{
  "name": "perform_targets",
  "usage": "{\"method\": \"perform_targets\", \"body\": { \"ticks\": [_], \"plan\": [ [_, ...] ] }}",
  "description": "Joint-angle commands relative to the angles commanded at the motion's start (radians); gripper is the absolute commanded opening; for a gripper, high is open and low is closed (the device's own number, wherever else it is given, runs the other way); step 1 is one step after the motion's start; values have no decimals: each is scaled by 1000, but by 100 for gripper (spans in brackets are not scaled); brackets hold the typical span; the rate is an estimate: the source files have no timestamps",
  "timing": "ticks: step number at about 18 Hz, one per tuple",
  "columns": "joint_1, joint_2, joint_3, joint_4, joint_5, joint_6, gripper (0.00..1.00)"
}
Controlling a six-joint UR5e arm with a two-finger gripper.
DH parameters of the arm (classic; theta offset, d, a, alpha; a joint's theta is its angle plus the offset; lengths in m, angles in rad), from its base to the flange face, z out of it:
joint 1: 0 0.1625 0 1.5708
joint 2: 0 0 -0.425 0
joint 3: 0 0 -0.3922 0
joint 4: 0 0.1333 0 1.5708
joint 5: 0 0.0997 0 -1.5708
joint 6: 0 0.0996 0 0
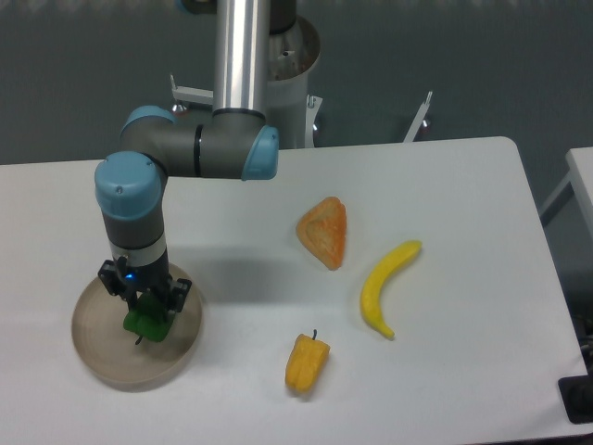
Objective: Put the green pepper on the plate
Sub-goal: 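Lower the green pepper onto the plate surface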
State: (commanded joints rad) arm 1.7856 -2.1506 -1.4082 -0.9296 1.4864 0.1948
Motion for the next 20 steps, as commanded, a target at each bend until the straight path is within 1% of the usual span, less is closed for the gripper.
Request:
{"method": "perform_targets", "body": {
  "ticks": [11, 13, 14, 17, 18, 20],
  "plan": [
    [-5, -11, -3, 2, -2, 8, 28],
    [-5, -9, -3, 2, -8, 8, 32],
    [-5, -11, -3, 2, -11, 8, 36],
    [-5, -9, -2, 2, -12, 9, 53],
    [-5, -9, 2, 2, -12, 9, 56],
    [-5, -8, 2, 2, -12, 9, 58]
  ]
}}
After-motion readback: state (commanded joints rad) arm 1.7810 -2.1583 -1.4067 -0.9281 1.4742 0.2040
